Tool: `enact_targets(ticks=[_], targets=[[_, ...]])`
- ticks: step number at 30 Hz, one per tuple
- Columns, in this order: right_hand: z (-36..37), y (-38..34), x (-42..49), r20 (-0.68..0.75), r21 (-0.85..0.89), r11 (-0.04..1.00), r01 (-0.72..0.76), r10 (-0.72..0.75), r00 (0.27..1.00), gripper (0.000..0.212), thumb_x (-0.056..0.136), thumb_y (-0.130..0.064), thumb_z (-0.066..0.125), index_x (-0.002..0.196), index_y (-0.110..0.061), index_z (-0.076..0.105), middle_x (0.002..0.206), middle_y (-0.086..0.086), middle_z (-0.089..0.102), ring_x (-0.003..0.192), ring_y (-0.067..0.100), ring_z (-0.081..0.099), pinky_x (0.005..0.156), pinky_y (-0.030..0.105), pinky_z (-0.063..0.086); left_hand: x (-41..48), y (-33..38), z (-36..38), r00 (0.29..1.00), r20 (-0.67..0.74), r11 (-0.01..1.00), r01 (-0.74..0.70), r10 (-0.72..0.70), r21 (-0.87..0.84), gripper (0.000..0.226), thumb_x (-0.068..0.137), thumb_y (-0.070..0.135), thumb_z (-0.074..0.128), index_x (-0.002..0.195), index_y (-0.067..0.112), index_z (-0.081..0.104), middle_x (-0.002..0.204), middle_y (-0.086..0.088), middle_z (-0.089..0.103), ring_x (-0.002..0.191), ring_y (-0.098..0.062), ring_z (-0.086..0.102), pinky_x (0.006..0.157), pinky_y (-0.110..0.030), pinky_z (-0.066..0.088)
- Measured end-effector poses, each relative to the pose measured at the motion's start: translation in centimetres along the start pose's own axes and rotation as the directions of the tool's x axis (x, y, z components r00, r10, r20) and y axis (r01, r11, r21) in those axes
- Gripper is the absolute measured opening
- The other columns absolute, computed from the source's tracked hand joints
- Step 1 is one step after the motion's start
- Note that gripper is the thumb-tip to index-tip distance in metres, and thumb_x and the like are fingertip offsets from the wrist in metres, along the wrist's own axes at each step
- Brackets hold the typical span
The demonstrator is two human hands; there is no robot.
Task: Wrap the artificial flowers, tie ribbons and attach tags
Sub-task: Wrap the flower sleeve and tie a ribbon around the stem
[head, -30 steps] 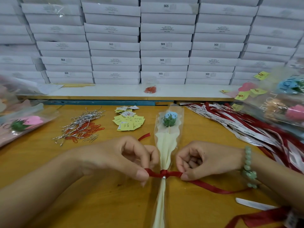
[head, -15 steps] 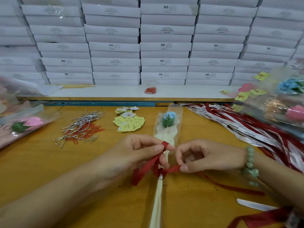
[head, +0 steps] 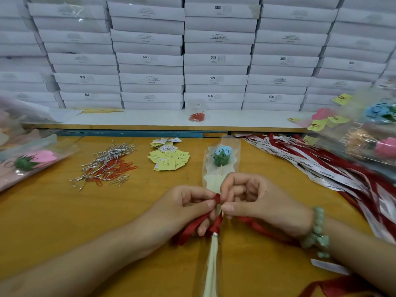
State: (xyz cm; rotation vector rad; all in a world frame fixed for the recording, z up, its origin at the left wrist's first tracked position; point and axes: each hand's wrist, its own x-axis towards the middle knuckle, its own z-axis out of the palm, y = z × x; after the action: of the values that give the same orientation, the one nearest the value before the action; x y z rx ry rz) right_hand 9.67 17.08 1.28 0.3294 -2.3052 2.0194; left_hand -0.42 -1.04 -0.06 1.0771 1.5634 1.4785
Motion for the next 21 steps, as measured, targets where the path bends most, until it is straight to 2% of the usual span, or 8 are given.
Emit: enact_targets(ticks=[4,6,9,11,13,15,18,21], targets=[[0.79,0.16,0.05,-0.147,-0.037,0.997,0.062,-0.066,0.987,0.010,0.076,-0.015,0.073,0.084,-0.014,0.066,0.072,0.002,0.064,0.056,0.009,0.052,0.047,0.016,0.044,-0.03,-0.05,-0.17,1.000,0.010,0.999,0.012,-0.013,0.052,0.023,0.099,0.019,0.054,0.084,0.012,0.070,0.058,0.002,0.056,0.048,-0.004,0.048,0.048,-0.014,0.042],[0.95,0.20,-0.01,-0.189,-0.019,0.997,0.072,-0.074,0.979,0.012,0.076,-0.015,0.072,0.085,-0.010,0.065,0.072,0.004,0.064,0.055,0.009,0.057,0.041,0.016,0.041,0.02,-0.08,-0.21,1.000,0.025,0.999,0.014,-0.015,0.039,0.023,0.100,0.017,0.052,0.087,0.016,0.072,0.058,0.005,0.056,0.048,-0.003,0.047,0.047,-0.014,0.042],[0.97,0.16,-0.14,-0.199,-0.015,0.998,0.064,-0.065,0.978,0.016,0.077,-0.014,0.071,0.088,-0.006,0.063,0.074,0.003,0.068,0.061,0.011,0.065,0.039,0.018,0.043,0.06,-0.19,-0.24,0.999,0.042,0.999,0.011,-0.012,0.040,0.023,0.100,0.015,0.051,0.097,0.017,0.073,0.062,0.008,0.060,0.049,-0.001,0.048,0.047,-0.013,0.043],[1.01,0.03,-0.20,-0.215,-0.087,0.994,0.059,-0.077,0.974,0.019,0.076,-0.019,0.073,0.087,-0.007,0.063,0.075,0.001,0.068,0.060,0.011,0.064,0.040,0.018,0.043,0.13,-0.24,-0.23,0.998,0.055,0.999,0.002,-0.004,0.044,0.024,0.100,0.014,0.051,0.098,0.019,0.074,0.064,0.009,0.060,0.049,-0.001,0.048,0.047,-0.013,0.043],[0.98,-0.16,-0.26,-0.235,-0.230,0.971,0.069,-0.124,0.964,0.021,0.075,-0.027,0.075,0.085,-0.012,0.063,0.075,-0.004,0.067,0.054,0.008,0.059,0.045,0.017,0.043,0.16,-0.19,-0.19,0.999,0.052,0.999,-0.002,0.000,0.048,0.027,0.100,0.014,0.051,0.093,0.024,0.075,0.062,0.009,0.059,0.048,-0.001,0.047,0.047,-0.014,0.043],[0.91,-0.37,-0.43,-0.207,-0.391,0.917,0.084,-0.176,0.962,0.022,0.074,-0.033,0.077,0.081,-0.018,0.062,0.068,-0.014,0.063,0.049,0.003,0.050,0.047,0.012,0.039,0.18,-0.17,-0.30,0.999,0.052,0.998,0.001,-0.005,0.066,0.026,0.101,0.017,0.051,0.086,0.020,0.073,0.057,0.008,0.057,0.047,-0.002,0.047,0.048,-0.014,0.042],[0.75,-0.57,-0.67,-0.107,-0.580,0.806,0.120,-0.221,0.969,0.023,0.074,-0.036,0.080,0.081,-0.023,0.063,0.067,-0.020,0.063,0.046,0.001,0.046,0.049,0.007,0.033,0.26,-0.37,-0.63,0.998,0.057,0.997,0.015,-0.019,0.073,0.023,0.100,0.020,0.053,0.089,0.006,0.068,0.056,0.003,0.054,0.047,-0.005,0.046,0.048,-0.014,0.041],[0.74,-0.55,-0.73,-0.030,-0.603,0.785,0.143,-0.201,0.979,0.021,0.075,-0.030,0.082,0.084,-0.024,0.064,0.074,-0.015,0.068,0.051,0.002,0.051,0.053,0.005,0.036,0.39,-0.67,-0.77,0.998,0.062,0.999,0.014,-0.016,0.029,0.024,0.098,0.020,0.053,0.094,0.000,0.066,0.058,0.002,0.054,0.048,-0.004,0.045,0.047,-0.014,0.041]])
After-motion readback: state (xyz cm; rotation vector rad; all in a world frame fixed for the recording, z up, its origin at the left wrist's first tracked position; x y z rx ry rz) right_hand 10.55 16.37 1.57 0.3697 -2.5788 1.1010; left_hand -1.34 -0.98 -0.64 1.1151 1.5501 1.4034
